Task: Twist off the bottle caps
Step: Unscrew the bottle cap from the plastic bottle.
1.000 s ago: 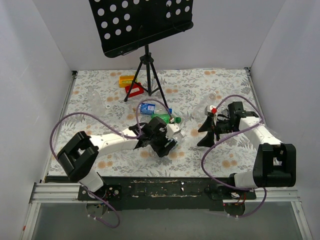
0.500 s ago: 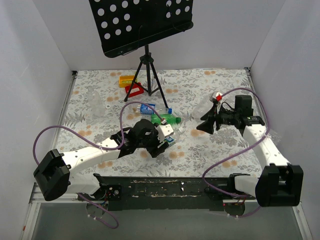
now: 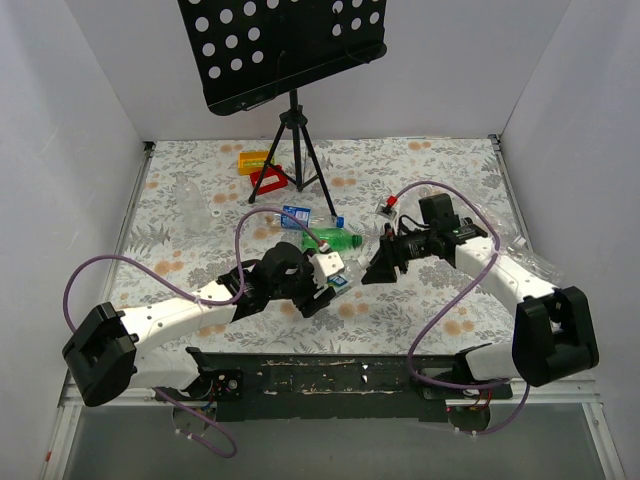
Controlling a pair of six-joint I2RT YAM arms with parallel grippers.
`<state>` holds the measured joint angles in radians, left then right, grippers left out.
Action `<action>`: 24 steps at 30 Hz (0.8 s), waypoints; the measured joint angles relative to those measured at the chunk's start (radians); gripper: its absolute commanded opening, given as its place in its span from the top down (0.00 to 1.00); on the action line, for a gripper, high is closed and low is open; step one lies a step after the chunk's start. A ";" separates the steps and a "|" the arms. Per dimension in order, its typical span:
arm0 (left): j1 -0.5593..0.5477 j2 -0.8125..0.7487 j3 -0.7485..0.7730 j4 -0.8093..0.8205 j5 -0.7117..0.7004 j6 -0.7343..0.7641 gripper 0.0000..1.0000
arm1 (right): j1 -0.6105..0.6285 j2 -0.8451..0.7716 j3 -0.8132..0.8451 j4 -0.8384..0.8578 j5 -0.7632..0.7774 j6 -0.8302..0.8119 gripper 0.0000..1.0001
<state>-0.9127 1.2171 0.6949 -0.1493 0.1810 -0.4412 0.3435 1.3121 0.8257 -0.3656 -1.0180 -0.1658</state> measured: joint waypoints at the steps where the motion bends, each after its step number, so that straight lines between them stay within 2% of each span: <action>1: 0.000 0.000 0.000 0.002 0.005 0.003 0.97 | 0.001 0.023 0.017 0.000 -0.003 0.012 0.26; 6: 0.000 0.000 -0.005 0.010 0.027 0.019 0.96 | 0.000 0.091 0.051 0.003 -0.019 0.069 0.27; 14: -0.001 -0.028 -0.043 0.012 0.044 0.065 0.95 | 0.001 0.098 0.076 0.002 -0.076 0.125 0.34; 19: -0.001 -0.037 -0.047 0.009 0.047 0.082 0.95 | 0.001 0.098 0.077 0.002 -0.100 0.141 0.42; 22: -0.001 -0.037 -0.047 0.009 0.050 0.087 0.96 | -0.001 0.099 0.077 0.002 -0.101 0.144 0.51; 24: -0.001 -0.038 -0.047 0.008 0.054 0.088 0.95 | -0.002 0.099 0.077 0.002 -0.101 0.144 0.61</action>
<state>-0.9138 1.1790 0.6476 -0.1410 0.2348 -0.3531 0.3412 1.4109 0.9028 -0.3634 -1.1187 -0.0219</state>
